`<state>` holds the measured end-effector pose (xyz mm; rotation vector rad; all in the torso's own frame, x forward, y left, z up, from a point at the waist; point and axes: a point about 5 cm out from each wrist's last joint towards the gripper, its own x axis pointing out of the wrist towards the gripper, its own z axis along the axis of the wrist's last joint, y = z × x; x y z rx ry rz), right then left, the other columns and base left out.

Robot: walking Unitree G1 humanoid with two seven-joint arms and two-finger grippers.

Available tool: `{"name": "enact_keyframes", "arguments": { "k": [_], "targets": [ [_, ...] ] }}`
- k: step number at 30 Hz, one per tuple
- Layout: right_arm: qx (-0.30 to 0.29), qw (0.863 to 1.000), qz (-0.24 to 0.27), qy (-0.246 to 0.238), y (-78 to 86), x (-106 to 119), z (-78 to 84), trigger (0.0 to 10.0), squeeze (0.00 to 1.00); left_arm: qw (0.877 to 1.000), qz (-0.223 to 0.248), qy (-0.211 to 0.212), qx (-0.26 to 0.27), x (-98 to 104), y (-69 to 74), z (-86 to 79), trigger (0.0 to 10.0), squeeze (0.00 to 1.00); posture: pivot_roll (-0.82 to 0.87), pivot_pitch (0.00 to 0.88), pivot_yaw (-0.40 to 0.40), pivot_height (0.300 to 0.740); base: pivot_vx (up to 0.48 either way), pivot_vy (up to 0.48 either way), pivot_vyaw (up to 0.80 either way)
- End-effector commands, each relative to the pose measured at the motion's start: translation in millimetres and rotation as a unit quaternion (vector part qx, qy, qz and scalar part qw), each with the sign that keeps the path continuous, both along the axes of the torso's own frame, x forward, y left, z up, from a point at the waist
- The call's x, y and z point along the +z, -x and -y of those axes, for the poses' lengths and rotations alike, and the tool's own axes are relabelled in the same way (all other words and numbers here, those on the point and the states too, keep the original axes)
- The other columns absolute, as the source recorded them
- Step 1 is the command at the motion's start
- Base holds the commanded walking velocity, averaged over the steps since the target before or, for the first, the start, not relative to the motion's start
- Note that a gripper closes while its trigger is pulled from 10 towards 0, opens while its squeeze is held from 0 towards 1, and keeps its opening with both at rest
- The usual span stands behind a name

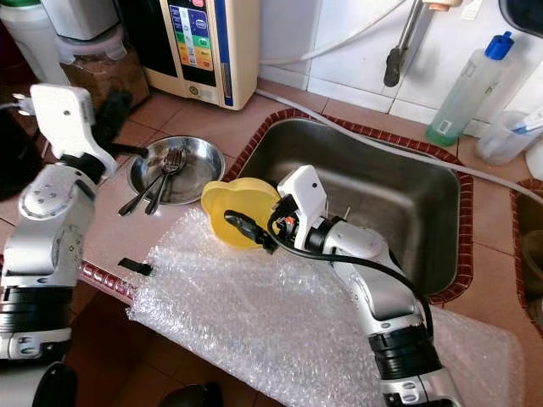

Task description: Kitchen organization

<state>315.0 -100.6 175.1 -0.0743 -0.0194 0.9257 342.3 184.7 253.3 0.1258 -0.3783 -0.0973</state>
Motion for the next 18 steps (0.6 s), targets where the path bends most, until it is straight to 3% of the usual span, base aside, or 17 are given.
{"name": "enact_keyframes", "arguments": {
  "k": [1, 2, 3, 4, 6, 7, 12, 13, 18],
  "targets": [
    [-0.006, 1.0, 0.012, 0.002, -2.1, 4, 1.1, 10.0, 0.0, 0.999, -0.035, -0.023, -0.005, -17, 2.3, 3.3, 1.1, 0.0, 0.07, 0.143, -0.021, 0.74, 0.0, 0.0, 0.0],
    [-0.007, 1.0, 0.013, 0.002, -2.3, 4, 1.0, 10.0, 0.0, 0.999, -0.043, -0.028, -0.005, -21, 2.5, 3.7, 3.3, 0.0, 0.07, 0.143, -0.021, 0.74, 0.0, 0.0, 0.0],
    [-0.007, 1.0, 0.013, 0.002, -2.3, 4, 1.0, 10.0, 0.0, 0.999, -0.043, -0.028, -0.005, -21, 2.5, 3.7, 3.3, 0.0, 0.07, 0.143, -0.021, 0.74, 0.0, 0.0, 0.0],
    [-0.008, 1.0, 0.013, 0.004, -2.5, 3, 1.2, 10.0, 0.0, 0.997, -0.07, -0.021, -0.009, -29, 4.5, 0.4, 10.0, 0.0, 0.07, 0.144, -0.022, 0.74, 0.0, 0.0, 0.0],
    [-0.008, 1.0, 0.013, 0.004, -2.5, 3, 1.2, 10.0, 0.0, 0.997, -0.07, -0.021, -0.009, -29, 4.5, 0.4, 10.0, 0.0, 0.07, 0.144, -0.022, 0.74, 0.0, 0.0, 0.0],
    [-0.008, 1.0, 0.013, 0.005, -2.6, 2, 1.4, 10.0, 0.0, 0.997, -0.08, -0.017, -0.005, -32, 5.0, -3.0, 10.0, 1.0, 0.08, 0.145, -0.024, 0.74, 0.0, 0.0, 0.0],
    [-0.009, 1.0, 0.014, 0.009, -3.0, 0, 0.1, 10.0, 0.0, 0.993, -0.119, -0.01, 0.015, -38, 3.4, -18.9, 10.0, 1.0, 0.08, 0.146, -0.023, 0.74, 0.0, 0.0, 0.0],
    [-0.01, 1.0, 0.015, 0.01, -3.3, 0, -0.6, 10.0, 0.0, 0.988, -0.152, -0.015, 0.023, -43, 2.6, -24.3, 10.0, 1.0, 0.08, 0.148, -0.022, 0.74, 0.0, 0.0, 0.0],
    [-0.01, 1.0, 0.017, 0.014, -2.4, -2, -1.4, 10.0, 0.0, 0.976, -0.216, -0.008, 0.014, -54, 1.1, -26.0, 10.0, 1.0, 0.08, 0.153, -0.021, 0.74, 0.0, 0.0, 0.0]
  ]
}}
